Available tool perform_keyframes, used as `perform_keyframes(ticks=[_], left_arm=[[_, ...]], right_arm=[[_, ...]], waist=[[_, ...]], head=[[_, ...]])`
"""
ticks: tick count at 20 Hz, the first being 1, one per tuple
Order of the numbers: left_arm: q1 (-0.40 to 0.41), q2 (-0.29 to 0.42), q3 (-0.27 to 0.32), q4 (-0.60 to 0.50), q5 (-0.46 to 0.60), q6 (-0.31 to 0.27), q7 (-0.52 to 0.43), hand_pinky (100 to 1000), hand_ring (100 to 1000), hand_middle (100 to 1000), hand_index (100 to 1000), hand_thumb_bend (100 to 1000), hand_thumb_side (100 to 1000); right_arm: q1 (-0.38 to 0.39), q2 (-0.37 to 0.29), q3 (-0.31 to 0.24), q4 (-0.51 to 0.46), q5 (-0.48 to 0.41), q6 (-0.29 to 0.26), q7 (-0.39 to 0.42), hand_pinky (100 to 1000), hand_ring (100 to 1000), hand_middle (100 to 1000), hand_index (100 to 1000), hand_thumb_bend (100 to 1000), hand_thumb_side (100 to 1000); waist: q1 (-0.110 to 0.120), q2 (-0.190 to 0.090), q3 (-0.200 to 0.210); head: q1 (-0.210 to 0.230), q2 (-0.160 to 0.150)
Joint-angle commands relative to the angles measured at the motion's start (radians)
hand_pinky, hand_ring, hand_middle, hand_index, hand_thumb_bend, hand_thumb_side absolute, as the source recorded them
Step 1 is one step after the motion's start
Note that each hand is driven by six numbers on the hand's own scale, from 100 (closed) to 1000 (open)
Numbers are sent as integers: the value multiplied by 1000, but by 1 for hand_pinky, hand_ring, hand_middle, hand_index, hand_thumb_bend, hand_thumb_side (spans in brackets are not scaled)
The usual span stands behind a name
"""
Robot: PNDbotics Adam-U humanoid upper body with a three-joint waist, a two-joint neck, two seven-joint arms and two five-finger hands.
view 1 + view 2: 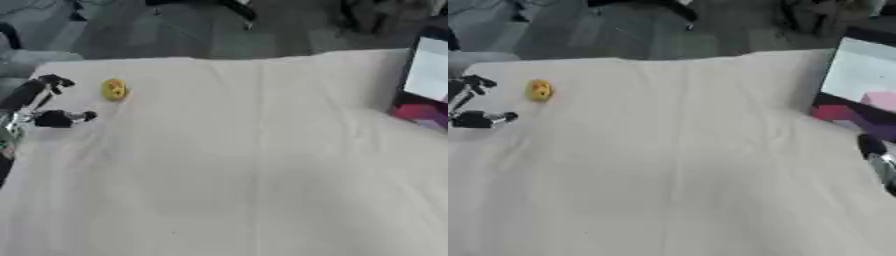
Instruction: Pick up the objects with one hand, pass them to the other hand, and then place them into the box on the other side of the table.
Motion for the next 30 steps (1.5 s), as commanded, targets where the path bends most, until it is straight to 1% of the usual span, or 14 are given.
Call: perform_keyframes(ticks=[1,6,9,13,14,15,16,17,18,19,20,22,26,30], left_arm=[[-17,53,9,-5,43,14,42,697,683,727,819,484,528],[-29,45,6,-5,80,26,46,694,677,718,807,433,513],[-31,49,6,2,93,35,45,694,676,716,803,431,504],[-28,63,3,34,97,61,64,689,662,697,790,404,407],[-27,66,3,41,99,67,72,685,651,686,781,373,351],[-25,68,2,47,102,72,82,681,643,676,773,352,321],[-24,68,1,50,104,75,92,670,622,648,745,303,234],[-23,67,1,50,107,78,102,654,591,608,709,246,139],[-23,66,1,50,112,80,114,639,554,559,664,168,106],[-24,62,4,47,122,78,126,625,524,524,627,100,122],[-24,59,6,42,134,74,140,610,491,484,579,100,144],[-22,54,11,25,170,50,157,590,456,441,525,100,173],[-16,50,17,-28,243,-9,133,588,451,424,505,100,175],[-7,51,28,-105,325,-52,53,585,442,413,490,100,156]], right_arm=[[-16,-2,-2,-20,-3,9,-15,741,785,1000,879,471,492],[-20,11,2,-20,-8,17,-28,730,780,1000,877,471,504],[-20,21,4,-20,-14,21,-37,726,779,1000,875,472,505],[-14,38,7,-20,-25,28,-48,716,774,1000,873,479,501],[-11,41,8,-20,-28,31,-50,714,773,1000,874,479,502],[-8,44,8,-20,-31,33,-52,712,772,1000,873,480,503],[-5,46,7,-20,-33,36,-54,711,772,1000,872,480,503],[-2,48,7,-20,-34,39,-55,711,772,1000,873,480,505],[-1,49,6,-20,-35,41,-56,710,772,1000,872,479,506],[1,50,6,-20,-36,43,-57,710,772,1000,872,477,508],[2,50,6,-20,-37,44,-57,711,772,1000,872,474,510],[6,49,6,-20,-37,46,-57,712,772,1000,872,467,517],[18,39,4,-20,-35,48,-51,718,775,1000,871,453,530],[31,24,3,-20,-31,42,-37,731,780,1000,865,431,547]], waist=[[3,-10,-7],[15,13,-35],[17,26,-58],[20,44,-93],[21,47,-101],[22,50,-108],[23,53,-113],[24,54,-116],[24,55,-118],[25,54,-120],[25,53,-120],[26,49,-119],[21,27,-105],[8,-13,-73]], head=[[28,-58],[47,-98],[67,-116],[99,-139],[104,-142],[107,-144],[110,-145],[111,-144],[112,-143],[113,-140],[114,-138],[114,-130],[107,-107],[82,-68]])
